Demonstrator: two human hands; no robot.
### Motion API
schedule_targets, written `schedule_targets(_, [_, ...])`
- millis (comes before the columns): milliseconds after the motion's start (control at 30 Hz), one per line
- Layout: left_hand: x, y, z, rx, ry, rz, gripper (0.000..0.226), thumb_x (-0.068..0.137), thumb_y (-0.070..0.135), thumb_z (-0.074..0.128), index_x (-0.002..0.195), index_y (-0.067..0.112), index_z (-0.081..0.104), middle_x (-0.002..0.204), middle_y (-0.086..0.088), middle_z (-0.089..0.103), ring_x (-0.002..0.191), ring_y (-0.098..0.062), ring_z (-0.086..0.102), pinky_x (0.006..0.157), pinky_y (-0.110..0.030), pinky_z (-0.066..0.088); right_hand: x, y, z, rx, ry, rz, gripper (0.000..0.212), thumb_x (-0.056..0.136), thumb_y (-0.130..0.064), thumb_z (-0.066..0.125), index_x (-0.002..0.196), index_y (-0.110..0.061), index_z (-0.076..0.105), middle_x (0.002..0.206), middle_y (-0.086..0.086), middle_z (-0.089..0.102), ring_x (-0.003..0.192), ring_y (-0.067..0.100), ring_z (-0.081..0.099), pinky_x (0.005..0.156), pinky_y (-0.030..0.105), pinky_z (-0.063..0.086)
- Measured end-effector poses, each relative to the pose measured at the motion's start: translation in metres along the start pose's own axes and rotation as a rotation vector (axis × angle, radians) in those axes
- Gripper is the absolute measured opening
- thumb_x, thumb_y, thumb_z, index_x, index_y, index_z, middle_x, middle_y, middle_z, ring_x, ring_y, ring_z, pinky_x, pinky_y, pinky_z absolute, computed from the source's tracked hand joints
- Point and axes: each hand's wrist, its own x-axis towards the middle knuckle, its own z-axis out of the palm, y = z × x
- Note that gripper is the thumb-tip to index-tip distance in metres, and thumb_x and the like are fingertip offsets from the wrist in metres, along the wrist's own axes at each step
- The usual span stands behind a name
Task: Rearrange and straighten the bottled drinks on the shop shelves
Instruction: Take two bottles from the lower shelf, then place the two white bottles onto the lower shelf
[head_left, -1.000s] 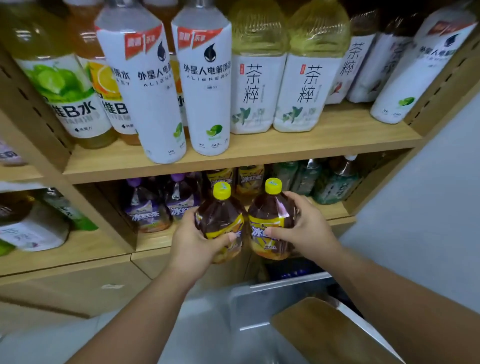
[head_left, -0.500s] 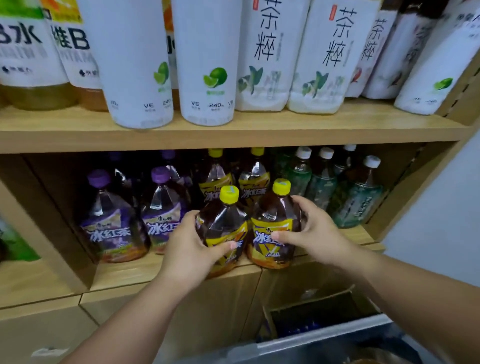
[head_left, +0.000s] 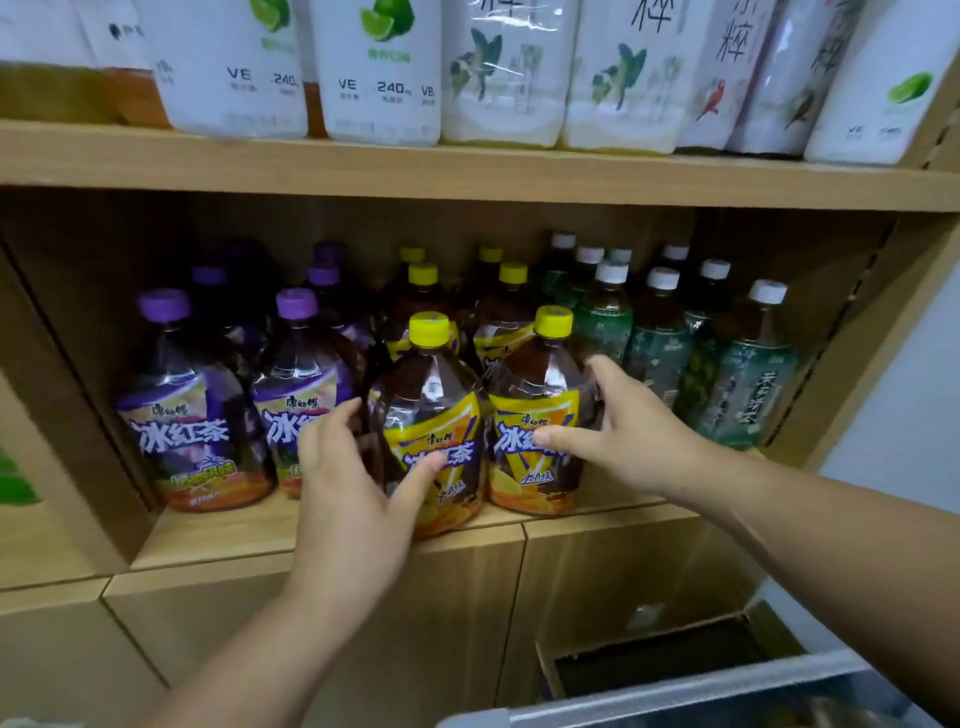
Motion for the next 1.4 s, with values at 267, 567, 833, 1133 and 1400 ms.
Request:
schedule_targets(267, [0.007, 0.001, 0.0, 0.372, 0.153, 0.416, 0.07, 0.087, 0.043, 0.074, 0.147, 0.021, 0.046, 0.142, -0.012, 0.048, 0.128, -0.034, 0.049, 0.104, -0.048, 0.043, 0.0, 0.005, 0.002, -0.242, 0.113, -0.046, 0.077, 0.076, -0.057, 0.081, 0.135, -0.026, 0.041, 0.132, -0.004, 0.056, 0.12, 0.016, 0.058, 0.101, 0.041, 0.052])
schedule_targets(567, [0.047, -0.004, -0.017, 0.84, -0.062, 0.654, 0.085, 0.077, 0.056, 0.078, 0.151, 0.037, 0.042, 0.156, -0.017, 0.043, 0.15, -0.041, 0.029, 0.115, -0.07, 0.011, 0.0, 0.004, 0.002, -0.695, 0.239, -0.346, 0.103, 0.089, -0.051, 0.07, 0.151, -0.055, -0.012, 0.156, 0.005, 0.025, 0.128, 0.032, 0.055, 0.093, 0.046, 0.055])
schedule_targets(833, [0.071, -0.006, -0.015, 0.843, -0.094, 0.674, 0.095, 0.066, 0.061, 0.083, 0.148, 0.038, 0.04, 0.15, -0.021, 0.05, 0.144, -0.04, 0.04, 0.113, -0.074, 0.016, 0.006, -0.005, -0.012, -0.789, 0.056, -0.273, 0.109, 0.087, -0.049, 0.075, 0.155, -0.056, -0.01, 0.158, -0.001, 0.034, 0.128, 0.026, 0.056, 0.099, 0.039, 0.052])
schedule_targets(1133, [0.075, -0.019, -0.014, 0.81, -0.105, 0.698, 0.1, 0.062, 0.063, 0.085, 0.148, 0.039, 0.04, 0.149, -0.019, 0.051, 0.12, -0.04, 0.06, 0.115, -0.07, 0.013, 0.037, -0.022, 0.006, -0.886, 0.056, -0.253, 0.113, 0.084, -0.045, 0.079, 0.157, -0.051, -0.008, 0.167, 0.003, 0.023, 0.126, 0.034, 0.059, 0.098, 0.045, 0.055])
schedule_targets(1400, [0.069, -0.01, -0.008, 0.843, -0.135, 0.627, 0.101, 0.062, 0.057, 0.088, 0.149, 0.034, 0.041, 0.15, -0.023, 0.048, 0.127, -0.043, 0.054, 0.116, -0.069, 0.014, 0.036, -0.031, 0.006, -0.996, 0.038, -0.185, 0.108, 0.087, -0.051, 0.075, 0.157, -0.047, -0.008, 0.169, 0.007, 0.019, 0.128, 0.032, 0.059, 0.092, 0.042, 0.056])
